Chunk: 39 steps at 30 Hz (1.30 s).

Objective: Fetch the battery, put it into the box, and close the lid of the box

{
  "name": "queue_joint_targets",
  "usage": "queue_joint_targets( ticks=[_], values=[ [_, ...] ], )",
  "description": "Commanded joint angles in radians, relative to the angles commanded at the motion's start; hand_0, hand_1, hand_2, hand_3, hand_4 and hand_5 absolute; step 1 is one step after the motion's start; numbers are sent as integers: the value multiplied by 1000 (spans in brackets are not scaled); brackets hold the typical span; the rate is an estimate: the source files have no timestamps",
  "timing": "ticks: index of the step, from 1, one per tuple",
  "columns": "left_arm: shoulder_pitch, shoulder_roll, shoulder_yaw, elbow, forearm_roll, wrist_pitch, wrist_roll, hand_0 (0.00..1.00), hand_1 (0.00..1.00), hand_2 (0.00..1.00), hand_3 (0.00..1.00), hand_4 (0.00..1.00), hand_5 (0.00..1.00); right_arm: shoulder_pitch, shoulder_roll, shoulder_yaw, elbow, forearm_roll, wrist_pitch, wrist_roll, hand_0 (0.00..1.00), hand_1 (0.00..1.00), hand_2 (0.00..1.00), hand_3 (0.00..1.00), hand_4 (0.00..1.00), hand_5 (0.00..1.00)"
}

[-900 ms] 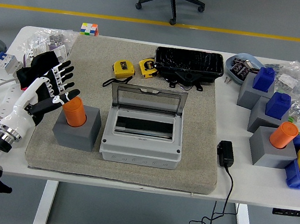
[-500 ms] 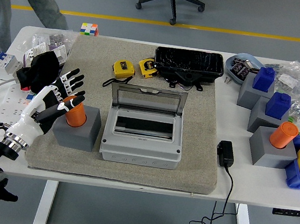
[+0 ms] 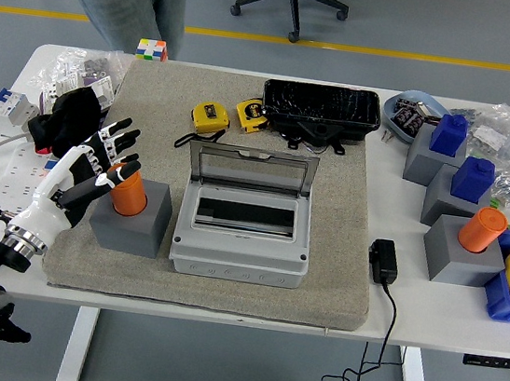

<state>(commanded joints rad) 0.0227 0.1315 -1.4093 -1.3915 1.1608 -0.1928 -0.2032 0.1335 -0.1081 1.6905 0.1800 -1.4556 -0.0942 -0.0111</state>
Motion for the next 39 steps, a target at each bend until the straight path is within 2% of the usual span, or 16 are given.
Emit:
queue_joint_targets(
  ticks=[3, 4, 9, 10, 21, 22, 27, 28, 33, 34, 39],
  values=[
    [3, 0, 4, -1, 16, -1, 3, 877, 940, 890, 917, 998, 359, -2, 0, -3, 0, 1, 0, 0, 863, 854, 807, 830, 998, 987],
    [4, 0, 5, -2, 22, 0, 4, 873, 925, 846, 873, 998, 358, -2, 0, -4, 0, 1, 0, 0, 863, 853, 806, 831, 998, 985],
    [7, -1, 21, 0, 25, 8, 3, 873, 925, 846, 873, 998, 358, -3, 0, -7, 0, 2, 0, -1, 863, 853, 806, 831, 998, 985],
    [7, -2, 23, 1, 23, 10, 2, 850, 902, 811, 828, 998, 347, -4, 0, -6, 0, 1, 0, -1, 864, 853, 806, 831, 998, 983],
    [5, -3, 28, 3, 44, 37, -1, 819, 869, 775, 802, 998, 304, -5, -1, -5, 0, 2, -1, -2, 863, 852, 805, 830, 998, 983],
    [5, -3, 29, 3, 46, 40, -1, 772, 841, 737, 778, 998, 166, -5, -1, -5, 0, 3, -1, -2, 863, 852, 804, 830, 998, 983],
    [2, -4, 32, 0, 66, 61, 0, 772, 841, 737, 778, 998, 166, -2, 0, -4, 0, 4, -1, -1, 863, 852, 804, 830, 998, 983],
    [2, -4, 33, 0, 69, 63, 0, 748, 816, 715, 754, 998, 82, -2, 0, -5, 0, 4, -1, -1, 863, 852, 804, 829, 998, 984],
    [2, -5, 36, -1, 77, 83, -4, 748, 816, 715, 754, 998, 82, -2, -1, -4, 0, 7, -1, -1, 863, 852, 804, 829, 998, 984],
    [2, -5, 35, -1, 79, 87, -5, 719, 788, 665, 715, 998, 63, -3, -1, -4, 0, 6, -1, -1, 863, 852, 805, 829, 998, 984],
    [3, -5, 37, -2, 85, 100, -6, 719, 788, 665, 715, 998, 63, -4, 0, -2, 0, 6, -1, -2, 863, 852, 805, 829, 998, 984]
  ],
)
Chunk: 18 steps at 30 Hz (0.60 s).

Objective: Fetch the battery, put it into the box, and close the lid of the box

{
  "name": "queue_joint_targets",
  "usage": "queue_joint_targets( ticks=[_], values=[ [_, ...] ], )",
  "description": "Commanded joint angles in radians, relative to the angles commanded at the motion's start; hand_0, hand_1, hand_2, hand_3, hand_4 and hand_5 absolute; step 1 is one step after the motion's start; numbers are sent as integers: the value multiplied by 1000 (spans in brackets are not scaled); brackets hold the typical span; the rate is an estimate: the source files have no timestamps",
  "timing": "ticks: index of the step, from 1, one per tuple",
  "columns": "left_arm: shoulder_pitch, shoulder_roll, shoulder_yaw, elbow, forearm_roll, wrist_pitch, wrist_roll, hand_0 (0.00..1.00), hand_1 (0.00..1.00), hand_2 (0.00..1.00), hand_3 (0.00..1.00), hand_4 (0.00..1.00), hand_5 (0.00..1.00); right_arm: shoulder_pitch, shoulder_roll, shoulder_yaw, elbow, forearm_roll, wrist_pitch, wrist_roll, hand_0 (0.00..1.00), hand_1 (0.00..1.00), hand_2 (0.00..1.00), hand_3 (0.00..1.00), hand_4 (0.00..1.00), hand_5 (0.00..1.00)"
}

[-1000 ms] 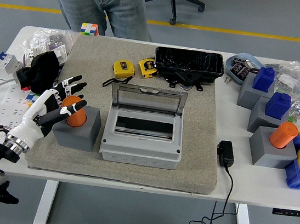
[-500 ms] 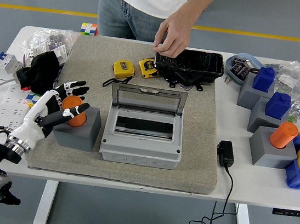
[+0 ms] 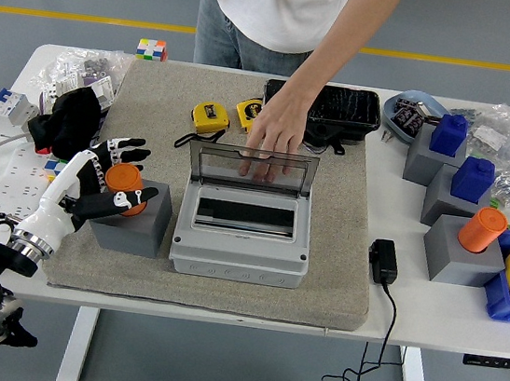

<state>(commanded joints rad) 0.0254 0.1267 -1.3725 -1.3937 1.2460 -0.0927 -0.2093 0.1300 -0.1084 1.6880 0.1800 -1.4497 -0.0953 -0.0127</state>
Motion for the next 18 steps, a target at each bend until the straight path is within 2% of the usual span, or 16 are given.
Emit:
queue_joint_targets(
  ticks=[1, 18],
  values=[
    [0, 0, 0, 0, 1, 2, 0, 692, 756, 629, 677, 998, 48, 0, 0, 0, 0, 1, 0, 0, 863, 851, 804, 829, 998, 986],
    [2, -9, 9, 9, 11, 23, -5, 670, 736, 603, 648, 998, 25, 2, 2, 4, 0, 1, 0, 1, 862, 851, 804, 829, 998, 991]
  ],
)
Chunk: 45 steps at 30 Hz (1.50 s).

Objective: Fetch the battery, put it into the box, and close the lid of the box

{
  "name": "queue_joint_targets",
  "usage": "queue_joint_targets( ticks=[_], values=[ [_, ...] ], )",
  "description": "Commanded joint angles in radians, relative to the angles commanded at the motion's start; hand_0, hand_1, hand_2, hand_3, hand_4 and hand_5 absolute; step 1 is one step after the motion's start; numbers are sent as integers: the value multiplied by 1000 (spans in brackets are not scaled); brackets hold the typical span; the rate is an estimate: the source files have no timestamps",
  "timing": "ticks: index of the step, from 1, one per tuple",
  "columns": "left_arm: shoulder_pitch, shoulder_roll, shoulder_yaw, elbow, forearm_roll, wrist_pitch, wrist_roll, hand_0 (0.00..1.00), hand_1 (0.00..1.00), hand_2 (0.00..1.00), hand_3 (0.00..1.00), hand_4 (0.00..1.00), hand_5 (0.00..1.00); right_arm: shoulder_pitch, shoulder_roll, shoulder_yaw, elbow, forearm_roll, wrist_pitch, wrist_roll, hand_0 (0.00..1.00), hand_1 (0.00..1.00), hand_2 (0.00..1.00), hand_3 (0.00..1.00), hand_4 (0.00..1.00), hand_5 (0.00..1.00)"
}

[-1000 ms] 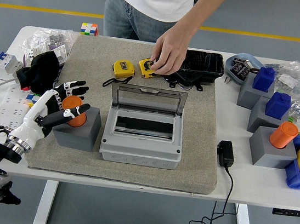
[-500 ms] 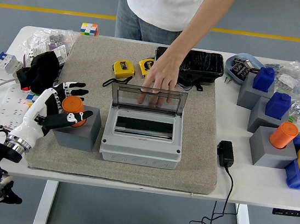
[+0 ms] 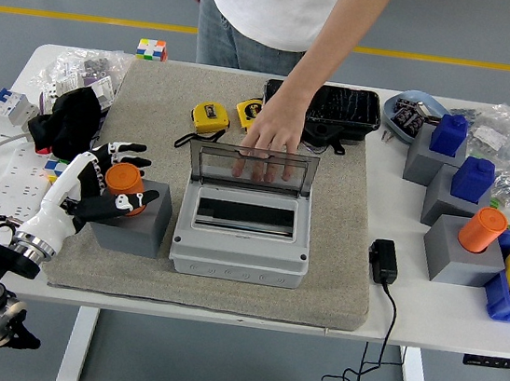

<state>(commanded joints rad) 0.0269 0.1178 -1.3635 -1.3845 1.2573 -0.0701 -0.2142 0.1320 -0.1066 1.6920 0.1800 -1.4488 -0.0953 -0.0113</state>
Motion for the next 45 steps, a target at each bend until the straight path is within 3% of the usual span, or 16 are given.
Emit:
queue_joint_targets(
  ticks=[12, 13, 18, 19, 24, 25, 30, 31, 36, 37, 42, 43, 45],
  values=[
    [-1, -4, 12, 13, -8, 14, -6, 639, 732, 592, 630, 998, 33, 2, -1, -1, 0, 1, 0, 0, 861, 850, 804, 828, 998, 997],
    [-1, -4, 13, 14, -9, 15, -6, 566, 711, 587, 614, 998, 33, 1, -1, -1, 0, 1, 0, 0, 861, 849, 804, 828, 998, 998],
    [1, -4, 20, 16, -11, 23, -8, 566, 711, 587, 614, 998, 33, 0, -1, -1, 0, 0, 0, -1, 861, 849, 804, 828, 998, 998],
    [1, -4, 21, 16, -12, 24, -8, 467, 653, 558, 584, 998, 37, 0, -1, -1, 0, 0, 0, -1, 860, 849, 805, 828, 998, 998],
    [1, -5, 25, 16, -15, 29, -10, 467, 653, 558, 584, 998, 37, 0, -1, -2, 0, 0, 0, -1, 860, 849, 805, 828, 998, 998],
    [1, -5, 26, 16, -15, 30, -10, 364, 604, 532, 563, 998, 37, 0, -2, -2, 0, -1, 0, -1, 860, 850, 805, 828, 998, 998],
    [2, -4, 30, 17, -16, 33, -11, 364, 604, 532, 563, 998, 37, -2, -2, -1, 0, -1, -1, -1, 860, 850, 805, 828, 998, 998],
    [3, -4, 31, 17, -16, 33, -11, 305, 543, 493, 540, 998, 32, -2, -2, -1, 0, -2, -1, -2, 860, 849, 804, 828, 998, 998],
    [3, -4, 37, 16, -8, 41, -11, 305, 543, 493, 540, 998, 32, -1, -1, -2, 0, 0, -1, -1, 860, 849, 804, 828, 998, 998],
    [2, -4, 38, 16, -6, 43, -12, 282, 504, 454, 485, 998, 34, -1, -1, -2, 0, 0, -1, -1, 860, 850, 805, 827, 998, 998],
    [0, -3, 45, 16, -3, 54, -14, 282, 504, 454, 485, 998, 34, 0, -1, -1, 0, 0, -1, -1, 860, 850, 805, 827, 998, 998],
    [0, -4, 47, 17, -1, 57, -15, 276, 485, 412, 419, 998, 36, 0, -1, -1, 0, 0, -1, -1, 860, 850, 805, 827, 998, 998],
    [0, -5, 49, 18, -1, 60, -16, 276, 485, 412, 419, 998, 36, 0, -1, 1, 0, -1, -1, -1, 860, 850, 805, 827, 998, 998]
  ],
)
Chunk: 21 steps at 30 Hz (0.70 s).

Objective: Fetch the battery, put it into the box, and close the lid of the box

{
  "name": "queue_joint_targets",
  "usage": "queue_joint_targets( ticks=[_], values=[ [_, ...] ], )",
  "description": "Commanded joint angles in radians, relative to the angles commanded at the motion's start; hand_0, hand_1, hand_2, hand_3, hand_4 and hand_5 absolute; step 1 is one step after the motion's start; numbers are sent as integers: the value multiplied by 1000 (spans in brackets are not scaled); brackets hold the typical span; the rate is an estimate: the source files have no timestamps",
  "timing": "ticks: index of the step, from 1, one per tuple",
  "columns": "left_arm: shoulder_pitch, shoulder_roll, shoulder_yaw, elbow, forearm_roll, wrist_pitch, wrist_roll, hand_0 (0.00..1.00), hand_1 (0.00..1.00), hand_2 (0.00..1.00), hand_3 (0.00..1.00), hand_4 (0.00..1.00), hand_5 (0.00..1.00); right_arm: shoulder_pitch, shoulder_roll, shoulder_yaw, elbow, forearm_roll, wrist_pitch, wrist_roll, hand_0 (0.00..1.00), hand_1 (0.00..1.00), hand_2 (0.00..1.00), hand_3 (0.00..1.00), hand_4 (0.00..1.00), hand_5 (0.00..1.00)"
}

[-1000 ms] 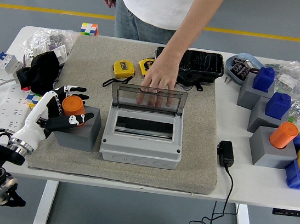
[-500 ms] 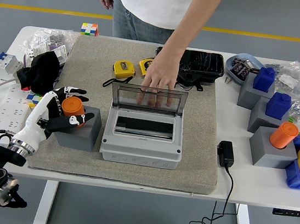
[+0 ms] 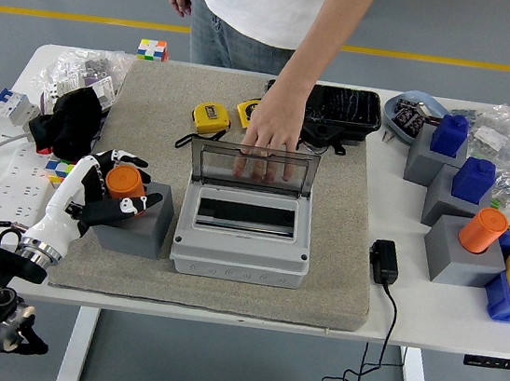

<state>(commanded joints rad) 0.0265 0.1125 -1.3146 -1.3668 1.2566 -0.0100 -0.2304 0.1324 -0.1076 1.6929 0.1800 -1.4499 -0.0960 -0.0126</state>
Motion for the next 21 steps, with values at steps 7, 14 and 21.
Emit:
queue_joint_targets(
  ticks=[7, 14, 21],
  values=[
    [0, -1, 12, 3, -1, 9, -3, 264, 433, 361, 359, 998, 35, 0, 1, 1, 0, 0, 0, 1, 860, 850, 805, 827, 998, 998],
    [-4, -2, 21, 5, -5, 19, -6, 261, 415, 350, 344, 998, 38, 1, 1, 3, 0, 0, 0, 0, 860, 850, 805, 827, 998, 998],
    [-16, -10, 40, 17, -14, 25, -10, 262, 415, 346, 337, 998, 38, 0, 1, 3, 0, 1, -1, 0, 860, 849, 805, 827, 998, 998]
  ],
)
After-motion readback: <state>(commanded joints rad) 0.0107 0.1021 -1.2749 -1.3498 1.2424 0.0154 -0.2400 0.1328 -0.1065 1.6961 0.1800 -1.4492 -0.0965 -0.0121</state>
